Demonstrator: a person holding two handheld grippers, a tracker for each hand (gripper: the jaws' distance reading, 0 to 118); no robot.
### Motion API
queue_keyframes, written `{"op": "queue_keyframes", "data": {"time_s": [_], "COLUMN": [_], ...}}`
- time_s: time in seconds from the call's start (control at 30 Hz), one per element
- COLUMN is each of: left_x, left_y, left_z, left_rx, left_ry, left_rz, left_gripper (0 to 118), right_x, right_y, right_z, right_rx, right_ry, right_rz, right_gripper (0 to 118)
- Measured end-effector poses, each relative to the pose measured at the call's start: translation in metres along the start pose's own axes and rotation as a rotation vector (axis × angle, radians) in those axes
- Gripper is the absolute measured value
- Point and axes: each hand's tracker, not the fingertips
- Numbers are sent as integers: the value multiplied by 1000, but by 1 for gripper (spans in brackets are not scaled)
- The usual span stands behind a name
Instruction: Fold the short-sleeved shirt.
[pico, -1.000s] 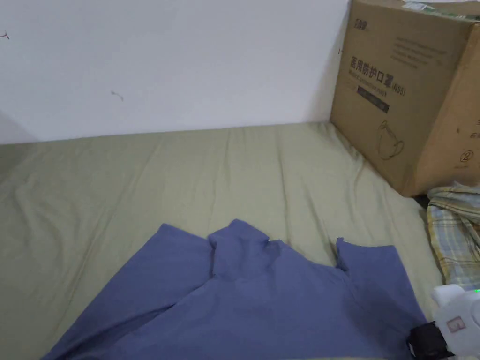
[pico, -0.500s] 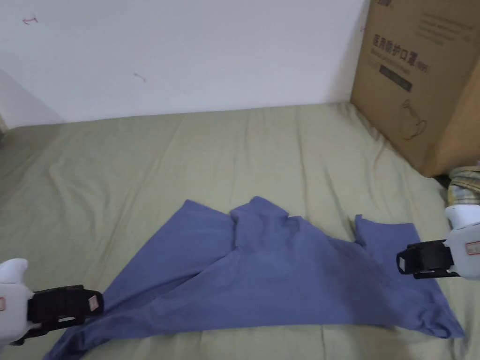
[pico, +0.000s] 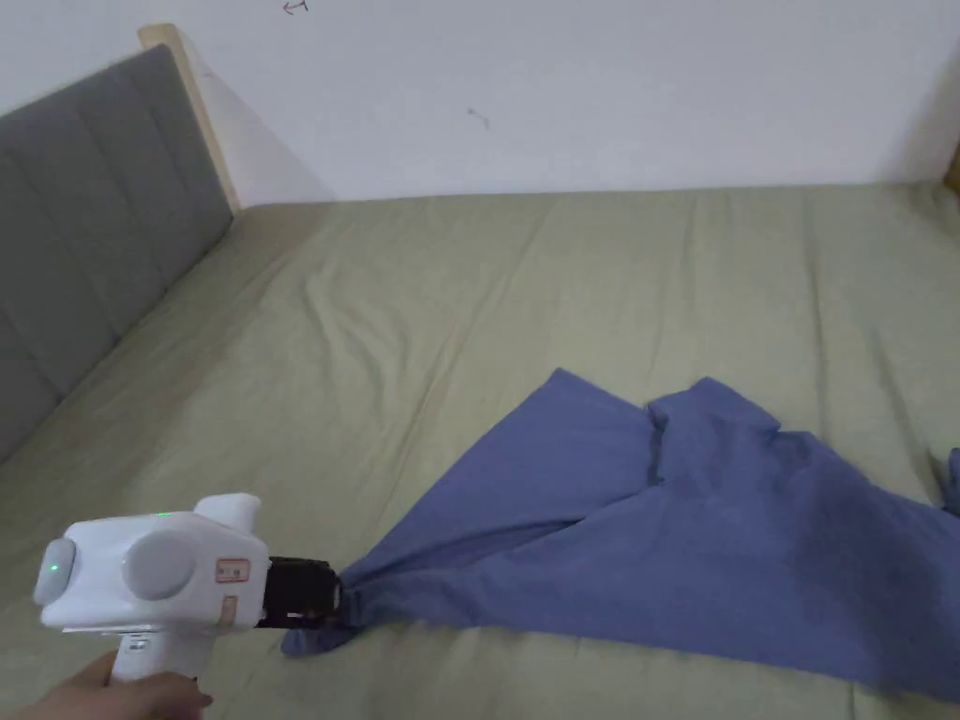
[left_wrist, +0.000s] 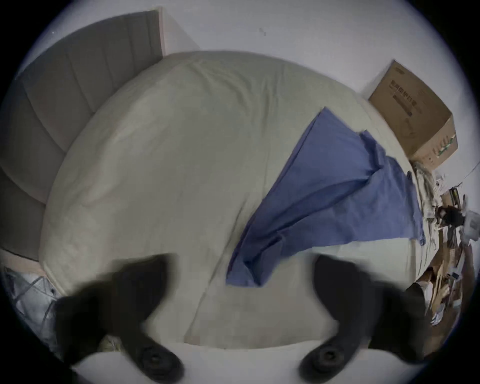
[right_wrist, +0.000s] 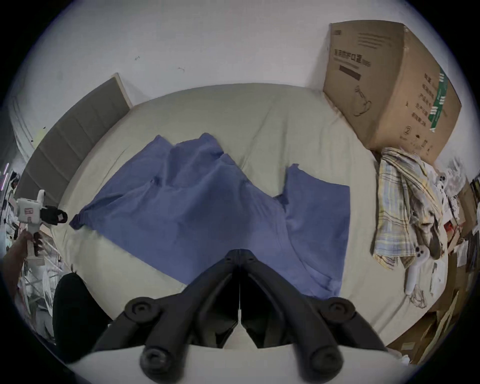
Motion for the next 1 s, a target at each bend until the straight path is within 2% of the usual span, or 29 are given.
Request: {"op": "queue_keyframes", "data": {"time_s": [0.1, 0.17, 0.2, 0.23, 0.3, 0.33, 0.37, 0.5, 0.63, 0.7, 0.77, 0.8, 0.83, 0.87, 0.97, 1.0], "left_x": [1, -3, -7, -5, -3, 1, 1, 6, 15, 16, 17, 17, 18, 21, 27, 26], "left_y": [-4, -4, -3, -5, -7, -8, -7, -5, -4, -2, -4, -5, -8, -10, -17, -18], "left_z": [-17, -29, -35, -39, -44, -37, -28, 14, 36, 36, 35, 35, 35, 37, 38, 38], "left_rx": [16, 7, -4, -32, -60, -35, -3, 105, 176, 181, 182, 187, 192, 200, 210, 213], "left_ry": [17, 31, 20, -27, -73, -29, -73, -81, -126, -145, -177, -174, -168, -156, -136, -135], "left_rz": [-33, -30, -10, 15, -3, -82, -124, -164, -156, -130, -74, -71, -73, -80, -74, -62], "left_gripper": [112, 113, 109, 95, 30, 16, 6, 6, 6, 6, 6, 6, 6, 6, 6, 6], "right_x": [-5, -4, -4, -5, -5, -6, -6, -3, -9, -14, -18, -20, -24, -27, -30, -29], "right_y": [2, 4, 5, 7, 12, 16, 21, 56, 108, 129, 149, 158, 166, 174, 196, 199], "right_z": [-4, -8, -10, -12, -20, -24, -28, -47, -85, -112, -139, -154, -168, -179, -221, -233], "right_rx": [-7, -21, -31, -35, -44, -53, -57, -50, -53, -81, -105, -134, -152, -142, -196, -210], "right_ry": [36, 79, 89, 88, 87, 78, 71, 63, 118, 139, 140, 126, 102, 107, 83, 63], "right_rz": [-10, -62, -76, -78, -70, -52, -39, -38, -68, -73, -87, -97, -94, -79, -2, 1], "right_gripper": [0, 0, 0, 0, 0, 0, 0, 0, 0, 4, 15, 59, 95, 109, 109, 109]}}
